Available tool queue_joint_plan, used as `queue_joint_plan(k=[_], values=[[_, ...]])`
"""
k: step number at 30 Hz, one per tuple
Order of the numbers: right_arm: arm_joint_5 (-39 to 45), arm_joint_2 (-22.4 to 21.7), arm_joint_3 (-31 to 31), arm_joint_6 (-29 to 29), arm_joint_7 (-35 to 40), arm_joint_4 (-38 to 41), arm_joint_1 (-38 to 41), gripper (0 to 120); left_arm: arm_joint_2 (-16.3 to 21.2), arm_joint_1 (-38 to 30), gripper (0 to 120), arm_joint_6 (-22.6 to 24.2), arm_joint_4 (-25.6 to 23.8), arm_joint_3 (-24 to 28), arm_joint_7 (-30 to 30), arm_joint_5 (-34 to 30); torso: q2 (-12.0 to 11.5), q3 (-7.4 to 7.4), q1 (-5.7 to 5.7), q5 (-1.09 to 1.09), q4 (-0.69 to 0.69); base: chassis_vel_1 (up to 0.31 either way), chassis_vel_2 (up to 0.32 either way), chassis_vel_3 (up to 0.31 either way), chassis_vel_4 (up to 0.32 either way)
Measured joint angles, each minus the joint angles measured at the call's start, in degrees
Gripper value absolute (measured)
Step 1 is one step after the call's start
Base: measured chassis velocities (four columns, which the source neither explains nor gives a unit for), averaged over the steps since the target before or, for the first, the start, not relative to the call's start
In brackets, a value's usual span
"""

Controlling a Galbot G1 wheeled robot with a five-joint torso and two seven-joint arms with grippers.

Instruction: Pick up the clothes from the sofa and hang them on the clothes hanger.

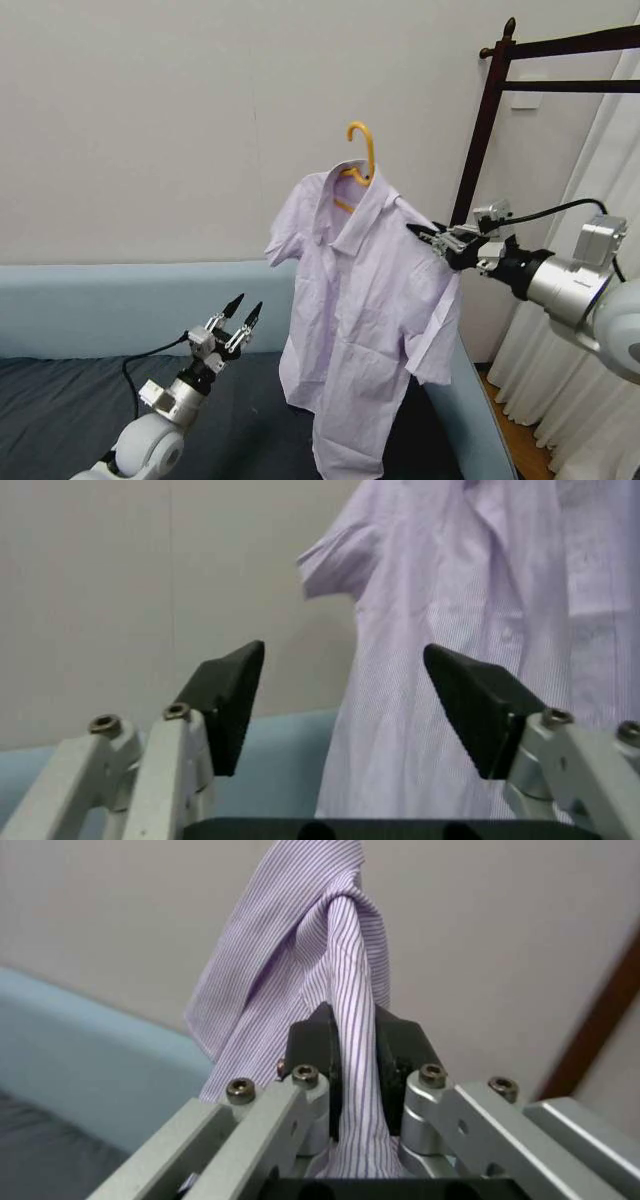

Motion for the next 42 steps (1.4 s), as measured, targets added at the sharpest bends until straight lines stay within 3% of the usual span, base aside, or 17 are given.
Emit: queue_joint_plan(k=[7, 13, 21, 24, 29, 35, 42], values=[[-0.8, -1.3, 10.4, -5.8, 11.2, 3.3, -3.3, 7, -1.4, 1.7, 97, -2.4, 1.9, -1.9, -0.7, 1.8, 0.0, -0.01, 0.00, 0.02, -0.06, 0.000, 0.000, 0.000, 0.000], [-0.5, -3.5, 12.6, -6.0, 14.8, 0.2, -3.3, 7, -1.6, 1.0, 100, -2.3, 1.1, -1.9, -1.0, 1.9, 0.0, -0.01, -0.01, 0.01, -0.04, 0.000, 0.000, 0.000, 0.000], [-6.3, -4.0, 8.5, -2.8, 14.0, -10.0, -0.4, 7, -2.1, 0.5, 100, -1.9, 0.1, -1.1, -1.1, 1.9, 0.0, 0.00, 0.00, 0.03, -0.02, 0.000, 0.000, 0.000, 0.000], [-15.5, -2.4, 5.6, 5.3, 12.1, -18.0, 0.0, 7, -1.9, -0.3, 100, -1.9, 1.0, -0.3, -1.0, 1.6, 0.0, 0.01, -0.01, 0.04, -0.01, 0.000, 0.000, 0.000, 0.000], [-21.8, 0.3, 3.6, 11.2, 11.9, -25.4, 0.8, 7, -1.5, -2.8, 100, -2.1, 3.8, 1.6, 0.4, 0.5, 0.0, 0.01, 0.00, 0.03, -0.06, 0.000, 0.000, 0.000, 0.000], [-23.4, 3.4, -0.7, 11.6, 11.1, -29.3, 4.7, 7, -1.3, -2.8, 100, -2.1, 3.8, 1.6, 0.6, 0.5, 0.0, 0.01, 0.00, 0.02, -0.03, 0.000, 0.000, 0.000, 0.000], [-25.0, 8.2, -12.2, 12.5, 10.5, -36.4, 18.5, 7, -1.1, -2.1, 100, -2.8, 4.1, 1.0, 0.7, 0.5, 0.0, 0.01, 0.00, -0.01, -0.01, 0.000, 0.000, 0.000, 0.000]])
